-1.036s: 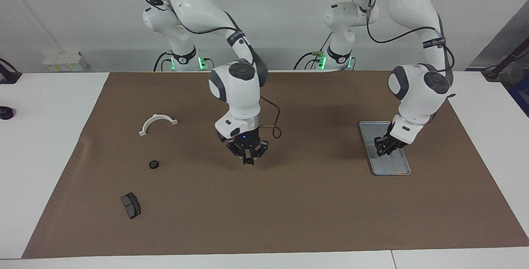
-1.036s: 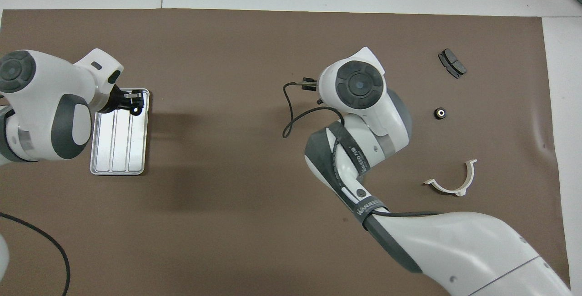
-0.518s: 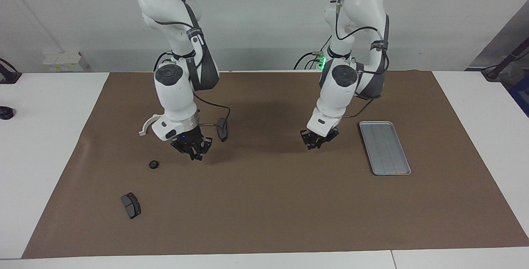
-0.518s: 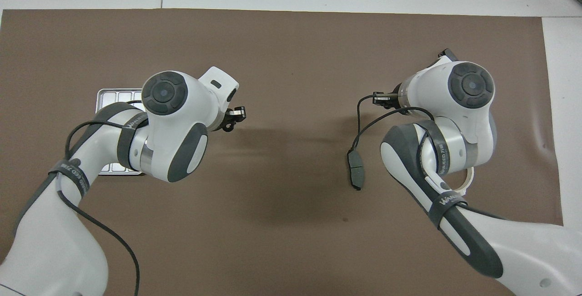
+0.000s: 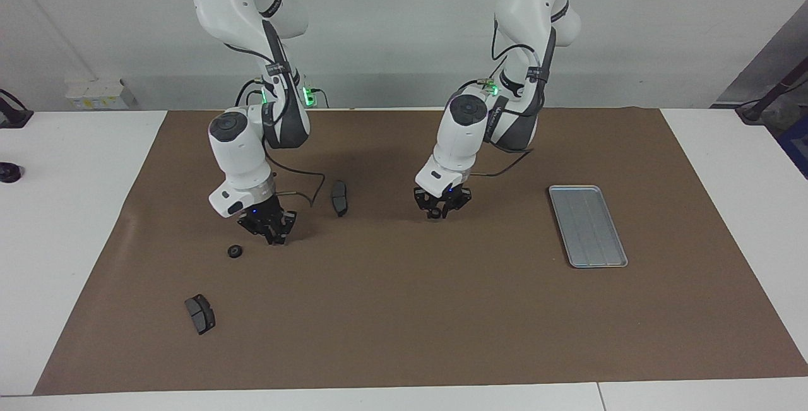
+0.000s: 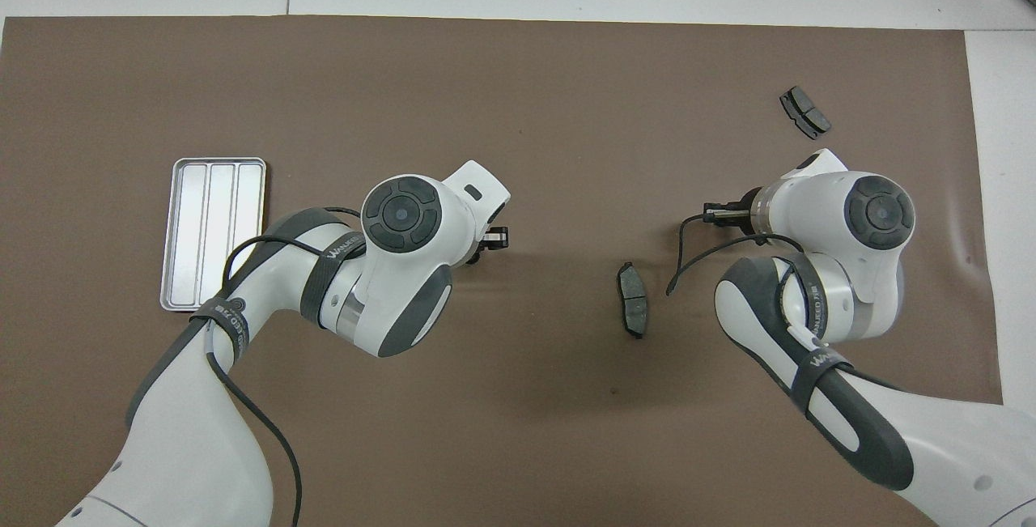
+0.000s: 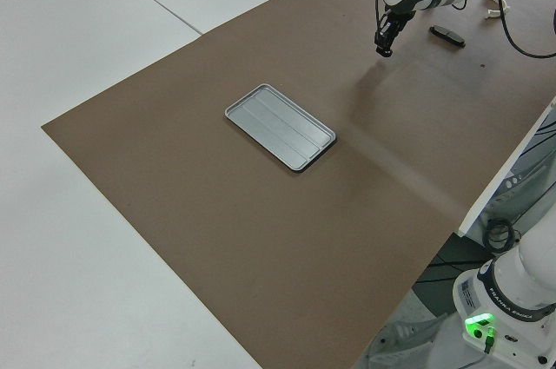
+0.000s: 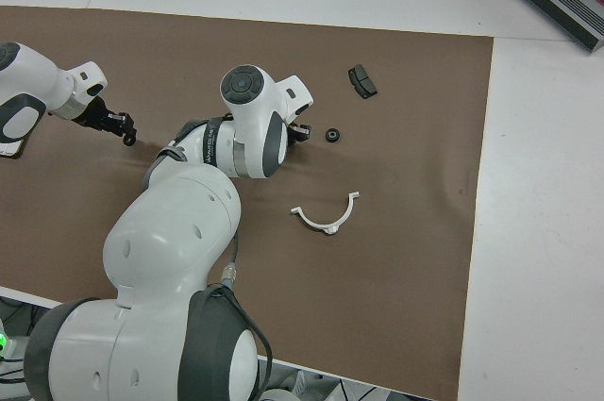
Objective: Place bearing gear from tray to pile
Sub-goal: 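Carry the gear with the left gripper to mid-table and release it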
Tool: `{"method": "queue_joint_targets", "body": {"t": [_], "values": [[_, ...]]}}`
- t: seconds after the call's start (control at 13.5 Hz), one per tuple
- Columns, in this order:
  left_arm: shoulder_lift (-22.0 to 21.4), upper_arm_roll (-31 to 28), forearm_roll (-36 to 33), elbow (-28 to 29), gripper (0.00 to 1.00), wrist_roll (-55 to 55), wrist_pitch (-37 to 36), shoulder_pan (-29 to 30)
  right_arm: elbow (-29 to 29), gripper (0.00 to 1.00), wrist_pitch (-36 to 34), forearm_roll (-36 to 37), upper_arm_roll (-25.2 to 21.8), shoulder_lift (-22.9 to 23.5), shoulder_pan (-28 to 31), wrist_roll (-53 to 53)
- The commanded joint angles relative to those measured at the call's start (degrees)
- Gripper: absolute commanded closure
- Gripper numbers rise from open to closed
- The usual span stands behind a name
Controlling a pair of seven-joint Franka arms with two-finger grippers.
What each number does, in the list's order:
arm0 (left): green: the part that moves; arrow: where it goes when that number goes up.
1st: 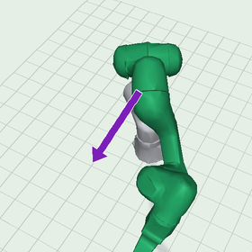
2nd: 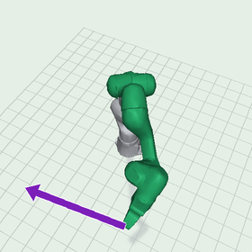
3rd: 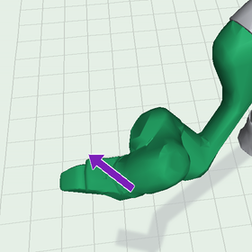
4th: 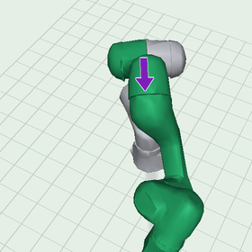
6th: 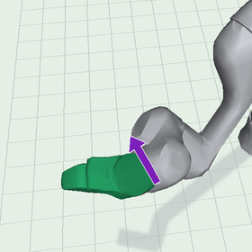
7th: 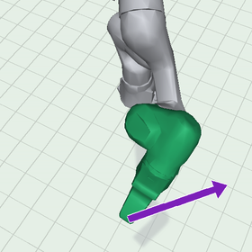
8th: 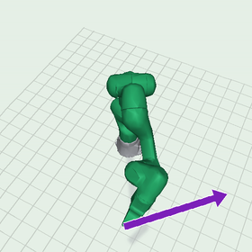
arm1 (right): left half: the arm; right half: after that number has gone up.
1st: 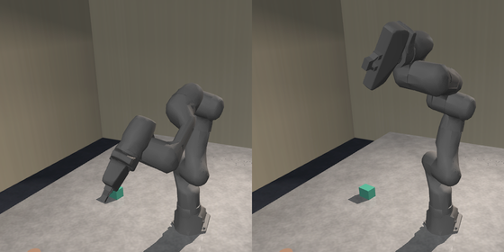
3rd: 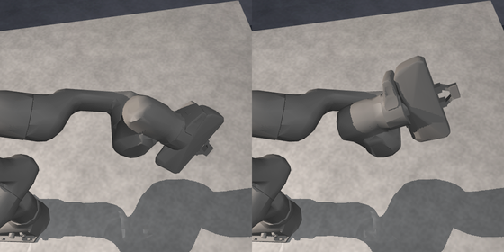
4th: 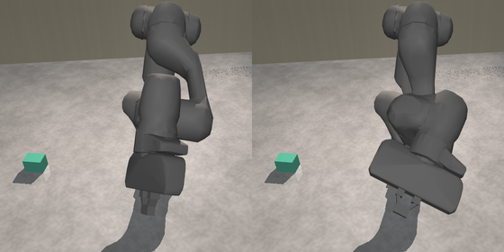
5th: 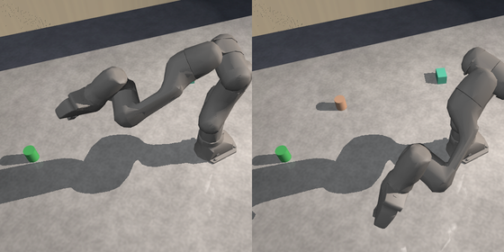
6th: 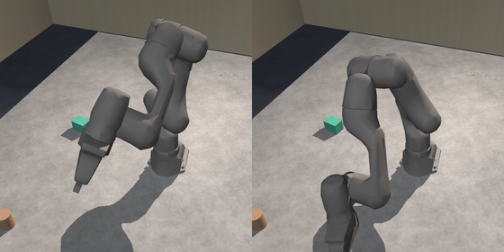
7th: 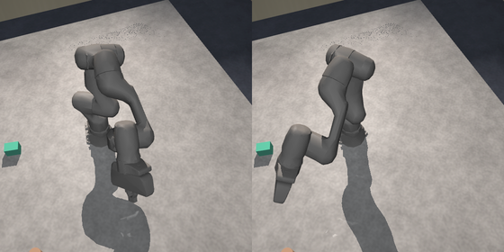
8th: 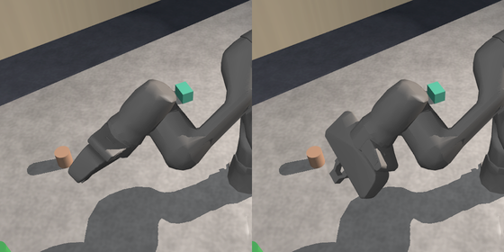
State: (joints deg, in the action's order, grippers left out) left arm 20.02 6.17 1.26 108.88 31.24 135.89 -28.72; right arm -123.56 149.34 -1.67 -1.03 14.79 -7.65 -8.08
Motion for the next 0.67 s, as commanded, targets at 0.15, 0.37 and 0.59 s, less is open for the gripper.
{"method": "queue_joint_targets", "body": {"t": [0.15, 0.37, 0.59], "values": [[0.2, -1.0, -4.0, -2.8, 0.07, -1.5, 0.4, 2.7, 0.8, 0.0, -1.7, -1.4, 0.9, -2.0, 0.5, 1.1], [-1.6, -0.6, -3.5, -7.7, 0.07, -3.2, -6.5, 8.8, 5.1, 0.0, -8.0, -1.4, 1.4, -3.4, -0.6, 0.4], [-3.0, -0.5, -2.9, -14.2, 0.07, -10.4, -19.7, 15.2, 11.5, 0.0, -12.8, -1.4, 1.4, -2.3, -5.9, -6.7]]}}
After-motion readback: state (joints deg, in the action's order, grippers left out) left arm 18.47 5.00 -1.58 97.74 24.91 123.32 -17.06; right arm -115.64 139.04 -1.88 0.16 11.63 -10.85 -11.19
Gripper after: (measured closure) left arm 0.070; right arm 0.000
